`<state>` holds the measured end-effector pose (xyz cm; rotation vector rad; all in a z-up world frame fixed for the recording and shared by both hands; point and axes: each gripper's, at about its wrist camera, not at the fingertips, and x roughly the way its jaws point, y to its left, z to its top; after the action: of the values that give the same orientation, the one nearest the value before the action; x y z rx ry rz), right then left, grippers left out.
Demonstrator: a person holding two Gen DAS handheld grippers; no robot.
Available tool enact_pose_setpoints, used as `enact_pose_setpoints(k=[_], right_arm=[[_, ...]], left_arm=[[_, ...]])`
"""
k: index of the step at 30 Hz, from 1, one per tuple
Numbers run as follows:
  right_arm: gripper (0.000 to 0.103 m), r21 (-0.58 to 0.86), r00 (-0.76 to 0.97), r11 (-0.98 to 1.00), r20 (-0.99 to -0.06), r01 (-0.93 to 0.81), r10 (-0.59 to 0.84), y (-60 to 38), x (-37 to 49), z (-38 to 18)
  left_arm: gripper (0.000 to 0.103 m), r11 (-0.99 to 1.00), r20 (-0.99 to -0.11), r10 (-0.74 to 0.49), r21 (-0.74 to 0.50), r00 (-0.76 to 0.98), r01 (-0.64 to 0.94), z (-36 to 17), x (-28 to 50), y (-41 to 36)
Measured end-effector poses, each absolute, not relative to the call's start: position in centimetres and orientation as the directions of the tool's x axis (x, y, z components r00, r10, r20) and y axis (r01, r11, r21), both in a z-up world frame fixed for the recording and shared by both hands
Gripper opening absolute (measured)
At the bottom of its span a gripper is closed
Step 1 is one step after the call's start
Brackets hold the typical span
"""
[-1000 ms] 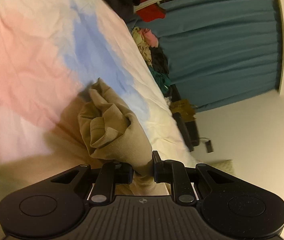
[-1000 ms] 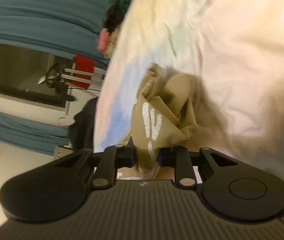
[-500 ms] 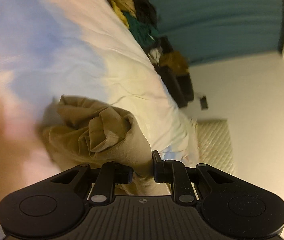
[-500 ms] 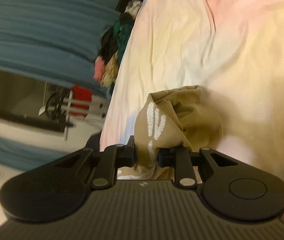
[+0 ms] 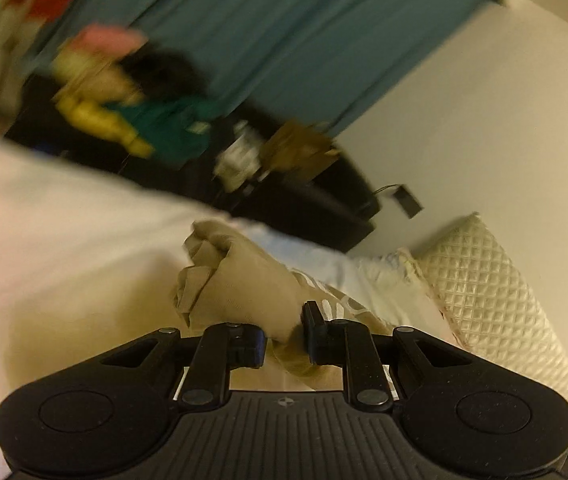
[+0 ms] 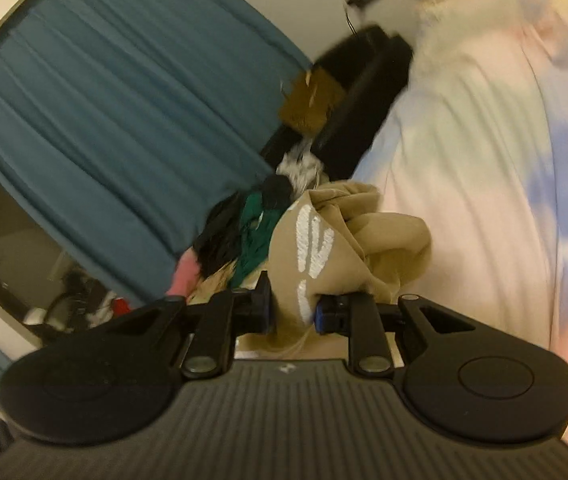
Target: Fold clothes
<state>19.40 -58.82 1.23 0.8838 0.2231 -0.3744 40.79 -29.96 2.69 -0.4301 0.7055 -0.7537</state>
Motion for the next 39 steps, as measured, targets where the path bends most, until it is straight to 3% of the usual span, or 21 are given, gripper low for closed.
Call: enact_pose_setpoints(k=[3,8,12,17,19,21,22,24,25,32,39], right_arm=[[0.023,0.635,0.906,0.654,-0.363,0.412,-0.218,-59.7,19.9,-3.5],[0.023,0.596,0.844,0.651,-0.52,0.469,-0.131,-59.0,17.1,-14.4],[0.026,0.606,0.828,0.631,-0.55,0.484,-0.107,-58.5,15.6,-16.8],[0.028,0.561,0.754,0.597,-0.647,0.573,-0.115,-58.2,14.5,-13.5],[0.028,0.523,0.742,0.628,-0.656,0.576,-0.134,-57.2,13.2,-11.1],[0.033,0.484,0.762,0.684,-0.627,0.546,-0.165,-55.7,11.6,-8.1],[0.042,0.472,0.777,0.705,-0.604,0.53,-0.18,-55.0,10.6,-6.6],[0.093,0.445,0.805,0.744,-0.556,0.498,-0.207,-53.5,8.6,-3.7],[0.097,0.439,0.821,0.757,-0.527,0.483,-0.218,-52.8,7.4,-2.3],[0.098,0.338,0.883,0.854,-0.393,0.396,-0.255,-45.9,-0.5,5.7],[0.098,0.296,0.916,0.894,-0.322,0.337,-0.239,-40.0,-6.8,8.7]], left_arm=[[0.022,0.694,-0.468,-0.719,-0.509,0.513,0.509,-2.3,40.1,-32.2],[0.021,0.738,-0.612,-0.65,-0.37,0.45,0.564,-12.5,36.6,-32.1],[0.039,0.755,-0.596,-0.622,-0.286,0.507,0.59,-14.1,33.1,-30.1],[0.065,0.784,-0.625,-0.579,-0.251,0.524,0.568,-9.9,31.3,-29.6],[0.093,0.784,-0.603,-0.58,-0.232,0.547,0.575,-7.0,29.8,-28.6],[0.102,0.788,-0.571,-0.578,-0.204,0.583,0.581,-4.0,28.5,-27.8],[0.102,0.786,-0.552,-0.581,-0.19,0.598,0.588,-2.6,27.4,-27.1],[0.102,0.789,-0.509,-0.584,-0.173,0.633,0.589,-0.1,24.9,-25.5],[0.102,0.794,-0.489,-0.58,-0.162,0.652,0.585,1.0,23.3,-24.4],[0.102,0.802,-0.369,-0.581,-0.111,0.725,0.587,8.7,13.4,-17.5],[0.103,0.788,-0.272,-0.605,-0.073,0.748,0.611,13.2,4.4,-11.0]])
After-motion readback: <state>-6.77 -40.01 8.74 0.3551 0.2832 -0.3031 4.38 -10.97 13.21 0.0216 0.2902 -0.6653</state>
